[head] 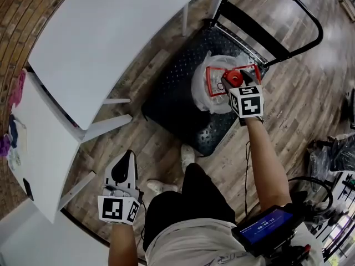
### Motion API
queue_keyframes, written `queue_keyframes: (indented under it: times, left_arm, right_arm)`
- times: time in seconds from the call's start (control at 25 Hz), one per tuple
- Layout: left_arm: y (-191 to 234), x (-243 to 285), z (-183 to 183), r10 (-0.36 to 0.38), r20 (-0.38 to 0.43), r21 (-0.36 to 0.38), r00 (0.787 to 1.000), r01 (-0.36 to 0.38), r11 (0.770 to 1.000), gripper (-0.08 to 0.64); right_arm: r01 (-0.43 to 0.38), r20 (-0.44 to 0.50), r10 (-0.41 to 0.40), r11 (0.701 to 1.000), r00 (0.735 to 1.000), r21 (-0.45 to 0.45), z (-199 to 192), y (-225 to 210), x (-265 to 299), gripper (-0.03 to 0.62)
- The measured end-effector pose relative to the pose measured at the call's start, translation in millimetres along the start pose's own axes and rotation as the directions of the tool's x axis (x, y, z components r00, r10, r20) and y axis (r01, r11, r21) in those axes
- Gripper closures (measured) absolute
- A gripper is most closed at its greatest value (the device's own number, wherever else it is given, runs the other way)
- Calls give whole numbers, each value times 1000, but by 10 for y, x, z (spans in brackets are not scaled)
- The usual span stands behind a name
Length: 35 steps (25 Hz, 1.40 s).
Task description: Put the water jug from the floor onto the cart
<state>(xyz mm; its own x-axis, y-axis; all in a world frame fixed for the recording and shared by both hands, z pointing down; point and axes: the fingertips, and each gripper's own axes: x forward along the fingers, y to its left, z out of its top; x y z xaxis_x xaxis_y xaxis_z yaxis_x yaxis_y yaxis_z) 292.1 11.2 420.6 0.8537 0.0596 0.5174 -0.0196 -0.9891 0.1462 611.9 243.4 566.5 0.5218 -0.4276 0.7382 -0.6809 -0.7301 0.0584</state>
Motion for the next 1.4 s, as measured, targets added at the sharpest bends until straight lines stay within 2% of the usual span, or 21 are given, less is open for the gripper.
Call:
queue_keyframes:
  times: [0.32,0.64,0.8,0.96,1.24,1.4]
  left_arm:
    - [80,-81,-110,26,-21,-9,999,-27,1000,558]
    - [96,-130,-114,26,-10,-19,1000,-27,999,558]
    - [9,-180,-134,22,-19,33,1000,-21,999,558]
    - [-74,-237,-148,12,-14,37,1000,-12,999,558]
    - [-2,-346,-191,29,-12,-2,1000,-29,1000,558]
    - [22,-407,-164,33,6,8,999,-33,999,558]
  right_arm:
    - [10,-14,-10,999,1000,31,32,-36,216,281]
    - [31,-10,-30,997,999,64,-90,-74,159,281]
    - [56,4,-56,996,998,62,-122,-171,179,281]
    - [83,-8,-83,994,997,66,-161,-288,212,279]
    - [79,-15,-78,995,997,68,-144,-324,249,279]
    - [63,4,-64,996,998,63,-167,-311,260,279]
